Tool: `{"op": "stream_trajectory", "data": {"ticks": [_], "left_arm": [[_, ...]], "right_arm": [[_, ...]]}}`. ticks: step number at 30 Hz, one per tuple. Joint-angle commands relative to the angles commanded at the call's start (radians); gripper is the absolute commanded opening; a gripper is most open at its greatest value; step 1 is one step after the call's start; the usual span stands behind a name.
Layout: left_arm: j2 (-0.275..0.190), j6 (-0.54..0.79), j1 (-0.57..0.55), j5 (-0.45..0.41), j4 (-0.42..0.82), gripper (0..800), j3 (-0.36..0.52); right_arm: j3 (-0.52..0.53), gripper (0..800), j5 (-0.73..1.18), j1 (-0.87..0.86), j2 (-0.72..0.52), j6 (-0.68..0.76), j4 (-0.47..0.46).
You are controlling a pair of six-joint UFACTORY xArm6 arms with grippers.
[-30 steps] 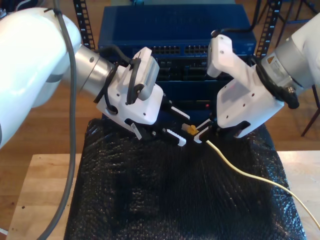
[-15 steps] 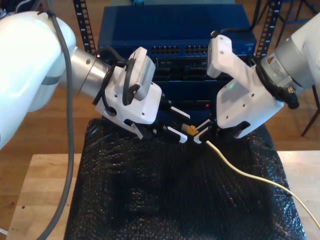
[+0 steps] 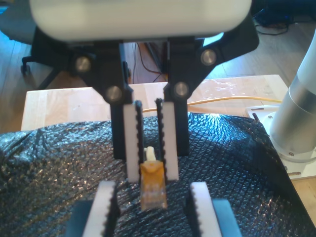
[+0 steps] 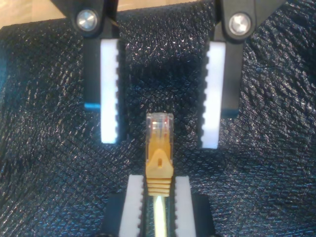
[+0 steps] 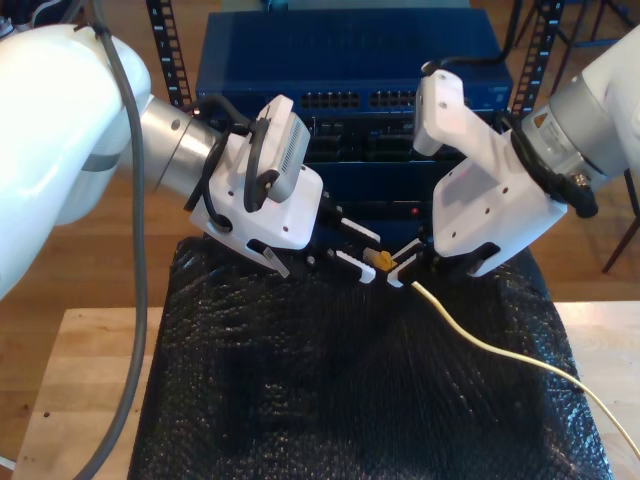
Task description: Grab the cable and plug it in
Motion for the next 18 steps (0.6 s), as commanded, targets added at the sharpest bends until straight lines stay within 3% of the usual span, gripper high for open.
{"op": "stream_trajectory", "data": {"ticks": [12,14,18], "left_arm": [[0.002,0.000,0.000,0.002,-0.002,301,-0.002],[0.002,0.000,0.000,0.002,0.000,248,-0.002],[0.002,0.000,0.000,0.002,0.000,246,-0.002]], "right_arm": [[0.002,3,0.000,0.002,0.002,-0.002,0.000],[0.002,3,0.000,0.002,0.002,-0.002,0.000],[0.002,3,0.000,0.002,0.002,-0.002,0.000]]}}
